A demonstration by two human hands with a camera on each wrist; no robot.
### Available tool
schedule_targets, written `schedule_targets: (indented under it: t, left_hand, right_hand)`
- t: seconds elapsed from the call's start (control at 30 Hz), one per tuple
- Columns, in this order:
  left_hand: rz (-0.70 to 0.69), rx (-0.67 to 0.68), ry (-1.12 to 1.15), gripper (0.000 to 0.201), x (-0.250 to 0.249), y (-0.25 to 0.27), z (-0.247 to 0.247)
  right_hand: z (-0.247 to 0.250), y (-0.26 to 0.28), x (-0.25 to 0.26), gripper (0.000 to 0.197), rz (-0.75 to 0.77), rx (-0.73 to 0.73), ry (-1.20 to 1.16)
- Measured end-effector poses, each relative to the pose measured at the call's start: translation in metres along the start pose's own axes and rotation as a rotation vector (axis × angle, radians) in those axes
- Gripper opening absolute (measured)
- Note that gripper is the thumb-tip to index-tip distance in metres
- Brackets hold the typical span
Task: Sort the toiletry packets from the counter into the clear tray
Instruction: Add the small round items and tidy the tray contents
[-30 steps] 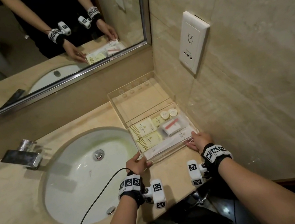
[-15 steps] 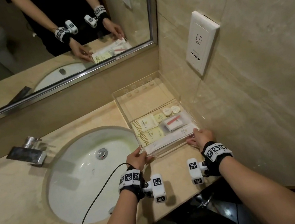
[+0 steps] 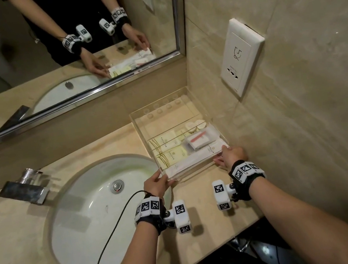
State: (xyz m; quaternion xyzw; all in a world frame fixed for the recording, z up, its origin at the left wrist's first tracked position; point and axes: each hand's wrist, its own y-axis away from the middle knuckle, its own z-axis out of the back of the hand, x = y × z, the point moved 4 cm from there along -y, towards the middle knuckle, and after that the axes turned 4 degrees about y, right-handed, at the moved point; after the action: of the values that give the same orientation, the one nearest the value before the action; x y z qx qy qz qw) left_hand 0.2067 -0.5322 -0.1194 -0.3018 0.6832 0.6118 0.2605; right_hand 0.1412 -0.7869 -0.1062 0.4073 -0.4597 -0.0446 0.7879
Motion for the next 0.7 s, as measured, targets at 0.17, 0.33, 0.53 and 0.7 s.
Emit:
schedule_targets:
  t: [0.17,0.33,0.53,0.7]
  left_hand:
    - [0.008,-0.017,0.006,0.040,-0.008,-0.007,-0.003]
    - [0.015,-0.044,-0.007,0.041,-0.018,-0.016,-0.004]
    - [0.001,-0.098,0.031,0.030,-0.033,-0.027,-0.003]
    - [0.061,-0.149,0.097,0.007,-0.038,-0.032,-0.007]
  right_hand:
    - [-0.014,-0.007,0.008,0.023,-0.027,0.014,0.031]
    - [-0.029,-0.016,0.015,0.023,-0.053,0.041,0.009]
    - [-0.050,-0.026,0.028,0.041,0.012,0.218,0.026]
    - [-0.065,-0.028,0.035,0.042,-0.027,0.236,-0.004]
